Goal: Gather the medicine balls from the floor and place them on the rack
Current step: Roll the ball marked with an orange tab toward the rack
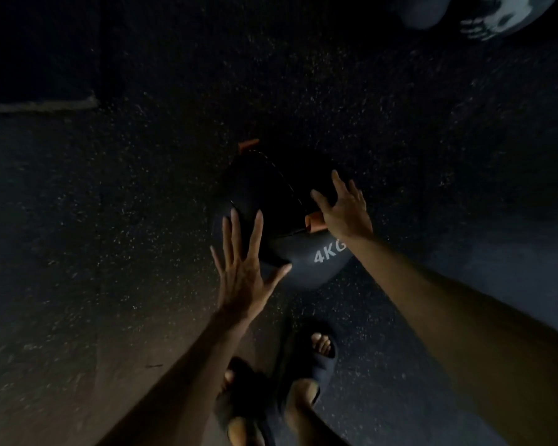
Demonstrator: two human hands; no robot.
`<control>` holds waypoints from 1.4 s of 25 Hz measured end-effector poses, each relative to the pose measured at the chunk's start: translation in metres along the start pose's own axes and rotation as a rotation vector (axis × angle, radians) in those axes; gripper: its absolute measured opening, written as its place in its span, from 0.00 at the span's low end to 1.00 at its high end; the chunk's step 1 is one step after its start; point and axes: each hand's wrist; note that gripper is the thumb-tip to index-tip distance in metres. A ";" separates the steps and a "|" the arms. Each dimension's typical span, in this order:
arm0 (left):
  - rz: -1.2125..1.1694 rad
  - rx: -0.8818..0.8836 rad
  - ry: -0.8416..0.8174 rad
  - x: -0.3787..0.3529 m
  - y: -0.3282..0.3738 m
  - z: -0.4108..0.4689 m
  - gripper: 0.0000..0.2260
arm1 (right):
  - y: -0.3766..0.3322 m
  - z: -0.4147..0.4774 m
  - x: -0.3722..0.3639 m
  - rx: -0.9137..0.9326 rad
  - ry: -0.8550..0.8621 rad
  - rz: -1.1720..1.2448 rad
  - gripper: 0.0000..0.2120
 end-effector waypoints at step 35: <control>0.001 0.257 -0.076 0.219 0.146 0.473 0.36 | -0.171 0.249 0.204 0.138 0.220 0.006 0.34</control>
Point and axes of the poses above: each hand's wrist, its own z-axis towards the middle knuckle, its own x-axis out of the back of the hand, y = z × x, and after that the axes turned 9 degrees about -y, right-handed
